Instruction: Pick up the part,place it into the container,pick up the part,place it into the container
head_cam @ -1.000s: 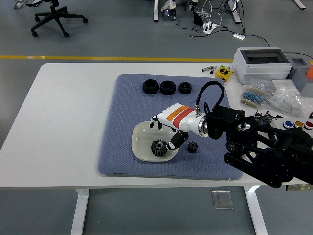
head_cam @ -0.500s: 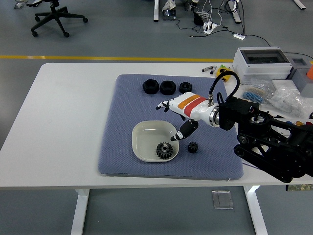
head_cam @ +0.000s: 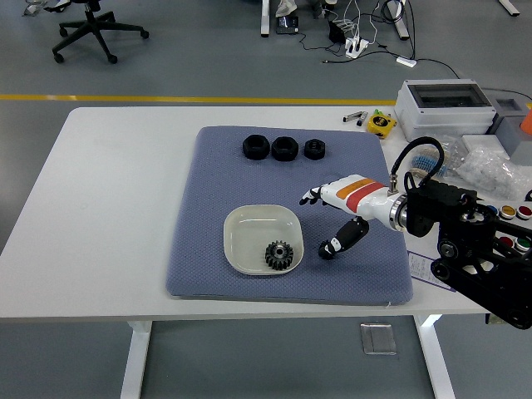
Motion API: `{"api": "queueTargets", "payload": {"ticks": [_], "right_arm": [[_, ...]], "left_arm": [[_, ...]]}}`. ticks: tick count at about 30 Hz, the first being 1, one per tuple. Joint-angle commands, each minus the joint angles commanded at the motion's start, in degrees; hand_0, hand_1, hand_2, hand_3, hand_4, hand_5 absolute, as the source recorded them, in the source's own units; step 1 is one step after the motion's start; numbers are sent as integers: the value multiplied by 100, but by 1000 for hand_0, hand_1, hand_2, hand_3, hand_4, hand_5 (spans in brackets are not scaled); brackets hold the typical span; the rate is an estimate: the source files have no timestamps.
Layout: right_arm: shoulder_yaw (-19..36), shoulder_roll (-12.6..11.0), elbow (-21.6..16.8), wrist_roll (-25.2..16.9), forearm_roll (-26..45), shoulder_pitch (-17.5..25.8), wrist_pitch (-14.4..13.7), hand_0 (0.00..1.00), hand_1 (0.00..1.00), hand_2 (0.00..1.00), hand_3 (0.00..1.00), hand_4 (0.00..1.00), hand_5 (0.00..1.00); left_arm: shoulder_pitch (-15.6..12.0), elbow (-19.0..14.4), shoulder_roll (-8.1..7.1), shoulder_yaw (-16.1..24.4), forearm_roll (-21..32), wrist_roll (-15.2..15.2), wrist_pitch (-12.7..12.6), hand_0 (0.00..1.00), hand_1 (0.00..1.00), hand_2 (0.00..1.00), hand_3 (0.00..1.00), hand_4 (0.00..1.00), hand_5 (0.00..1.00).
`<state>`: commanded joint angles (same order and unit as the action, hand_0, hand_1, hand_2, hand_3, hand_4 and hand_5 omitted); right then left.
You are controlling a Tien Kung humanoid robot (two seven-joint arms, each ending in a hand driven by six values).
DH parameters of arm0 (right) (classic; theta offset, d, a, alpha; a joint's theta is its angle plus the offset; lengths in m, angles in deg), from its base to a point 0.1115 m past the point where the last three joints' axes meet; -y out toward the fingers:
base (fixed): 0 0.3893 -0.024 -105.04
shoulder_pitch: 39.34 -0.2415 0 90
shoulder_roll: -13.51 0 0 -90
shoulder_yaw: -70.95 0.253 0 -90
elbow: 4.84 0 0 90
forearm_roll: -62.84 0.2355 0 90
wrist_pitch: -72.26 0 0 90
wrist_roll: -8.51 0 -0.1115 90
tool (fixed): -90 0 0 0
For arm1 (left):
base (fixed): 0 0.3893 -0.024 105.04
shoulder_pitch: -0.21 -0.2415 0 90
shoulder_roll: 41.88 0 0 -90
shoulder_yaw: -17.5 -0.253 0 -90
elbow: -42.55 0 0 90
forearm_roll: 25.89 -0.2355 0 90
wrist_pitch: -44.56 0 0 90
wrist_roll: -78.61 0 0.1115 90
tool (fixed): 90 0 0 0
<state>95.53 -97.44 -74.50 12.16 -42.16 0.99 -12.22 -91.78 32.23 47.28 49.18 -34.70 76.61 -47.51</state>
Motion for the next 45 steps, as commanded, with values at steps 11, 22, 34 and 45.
{"api": "queueTargets", "payload": {"ticks": [11, 22, 34, 45], "right_arm": [[-118, 143, 540, -75, 15, 224, -377, 582, 638, 692, 632, 998, 335], [-202, 223, 698, -96, 186, 320, -487, 543, 612, 667, 573, 934, 302], [-205, 228, 778, -41, 225, 345, -636, 483, 536, 563, 514, 761, 262], [-250, 230, 791, -58, 197, 331, -584, 447, 501, 535, 505, 718, 224]], "left_arm": [[-10, 0, 6, 17, -29, 22, 0, 863, 841, 863, 625, 579, 776], [-36, 0, 1, 103, -182, 78, -5, 863, 840, 861, 625, 576, 776], [-12, 0, -2, 76, -189, 90, 3, 863, 839, 860, 624, 574, 778], [22, 0, 3, 39, -150, 86, 17, 863, 838, 860, 624, 574, 779]]}}
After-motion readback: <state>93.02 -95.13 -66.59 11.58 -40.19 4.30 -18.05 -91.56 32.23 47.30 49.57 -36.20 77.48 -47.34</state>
